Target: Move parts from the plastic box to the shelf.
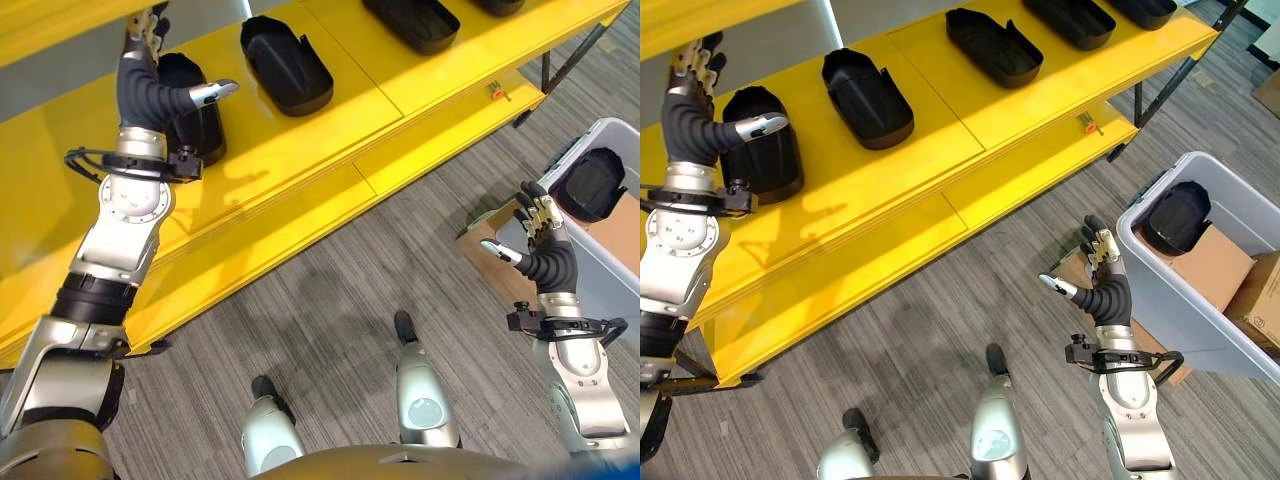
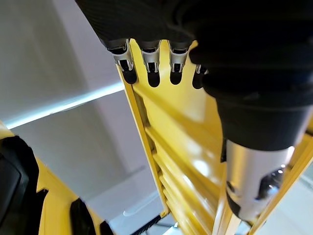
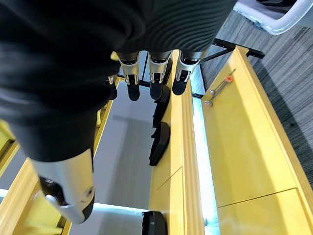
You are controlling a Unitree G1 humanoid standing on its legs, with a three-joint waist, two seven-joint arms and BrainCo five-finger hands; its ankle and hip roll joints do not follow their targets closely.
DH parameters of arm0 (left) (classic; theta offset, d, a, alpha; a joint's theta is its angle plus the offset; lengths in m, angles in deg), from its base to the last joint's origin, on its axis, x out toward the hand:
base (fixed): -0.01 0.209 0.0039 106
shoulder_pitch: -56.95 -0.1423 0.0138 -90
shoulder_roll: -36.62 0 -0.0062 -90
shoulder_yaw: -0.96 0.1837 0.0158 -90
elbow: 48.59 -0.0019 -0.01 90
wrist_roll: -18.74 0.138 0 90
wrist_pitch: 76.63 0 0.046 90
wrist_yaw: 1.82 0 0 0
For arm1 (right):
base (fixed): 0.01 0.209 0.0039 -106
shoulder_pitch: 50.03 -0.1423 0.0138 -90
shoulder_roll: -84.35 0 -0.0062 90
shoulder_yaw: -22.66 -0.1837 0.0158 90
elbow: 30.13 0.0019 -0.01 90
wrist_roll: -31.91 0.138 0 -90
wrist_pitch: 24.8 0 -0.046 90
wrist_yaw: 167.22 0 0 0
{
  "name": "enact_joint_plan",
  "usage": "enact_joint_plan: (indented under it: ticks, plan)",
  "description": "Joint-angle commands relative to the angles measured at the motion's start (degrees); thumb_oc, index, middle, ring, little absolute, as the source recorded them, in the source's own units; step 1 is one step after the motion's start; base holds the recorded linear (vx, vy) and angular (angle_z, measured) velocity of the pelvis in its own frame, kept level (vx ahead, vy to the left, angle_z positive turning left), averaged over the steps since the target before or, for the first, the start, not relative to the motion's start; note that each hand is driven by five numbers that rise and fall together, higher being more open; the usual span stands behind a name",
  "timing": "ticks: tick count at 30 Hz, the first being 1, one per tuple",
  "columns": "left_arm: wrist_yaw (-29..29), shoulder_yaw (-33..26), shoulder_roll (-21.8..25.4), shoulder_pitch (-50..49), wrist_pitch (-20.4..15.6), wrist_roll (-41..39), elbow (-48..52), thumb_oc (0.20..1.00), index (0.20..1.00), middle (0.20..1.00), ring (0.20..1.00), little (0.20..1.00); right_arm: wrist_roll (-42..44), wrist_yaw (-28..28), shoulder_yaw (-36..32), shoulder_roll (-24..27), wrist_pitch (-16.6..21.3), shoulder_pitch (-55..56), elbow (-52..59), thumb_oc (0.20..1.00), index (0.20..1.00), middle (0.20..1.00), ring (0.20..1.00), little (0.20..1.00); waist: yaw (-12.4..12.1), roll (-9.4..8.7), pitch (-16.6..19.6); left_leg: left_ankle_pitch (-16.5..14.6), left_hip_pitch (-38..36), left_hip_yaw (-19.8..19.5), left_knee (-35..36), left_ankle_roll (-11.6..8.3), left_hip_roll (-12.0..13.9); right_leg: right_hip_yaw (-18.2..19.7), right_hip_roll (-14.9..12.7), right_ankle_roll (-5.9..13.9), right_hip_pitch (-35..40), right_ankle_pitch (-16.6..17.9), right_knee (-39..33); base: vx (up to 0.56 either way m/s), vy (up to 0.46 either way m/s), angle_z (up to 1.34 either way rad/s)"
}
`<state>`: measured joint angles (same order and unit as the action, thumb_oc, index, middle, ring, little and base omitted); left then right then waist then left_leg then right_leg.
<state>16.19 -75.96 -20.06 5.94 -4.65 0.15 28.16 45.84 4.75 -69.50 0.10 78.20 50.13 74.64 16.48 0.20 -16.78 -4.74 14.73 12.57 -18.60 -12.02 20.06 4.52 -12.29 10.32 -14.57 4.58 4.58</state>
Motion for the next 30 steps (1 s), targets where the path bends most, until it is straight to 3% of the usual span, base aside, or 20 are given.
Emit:
enact_joint_plan:
  ticks: [1,18,30]
  plan:
    - [0.98,-1.09,4.18,6.03,-1.47,-1.47,-1.77,1.0,1.0,1.0,1.0,1.0,0.64,-0.84,-4.41,3.56,4.27,-2.69,2.78,1.0,1.0,1.0,1.0,1.0,1.22,1.68,-0.99,5.09,-2.14,1.94,4.36,2.7,-0.51,-0.91,-1.07,-1.08,1.12,-12.17,9.85,0.02,-0.005,-0.08]
    - [-0.17,5.91,5.27,23.86,0.92,-14.75,-29.48,1.0,1.0,1.0,1.0,1.0,2.15,-2.77,-4.17,2.55,3.98,0.08,0.15,1.0,1.0,1.0,1.0,1.0,4.44,0.21,-2.63,5.44,-0.75,4.69,4.31,2.14,0.84,1.89,0.35,-0.25,-2.37,-10.67,8.71,0.01,-0.008,-0.11]
    - [0.04,7.15,4.79,29.31,2.39,-16.91,-38.91,1.0,1.0,1.0,1.0,1.0,3.68,-2.62,-4.0,3.32,3.6,2.89,-0.79,1.0,1.0,1.0,1.0,1.0,3.67,-1.32,-4.3,3.69,3.9,3.26,0.61,2.51,0.28,0.94,-0.91,0.75,-3.2,-8.43,6.56,0.0,0.0,0.0]
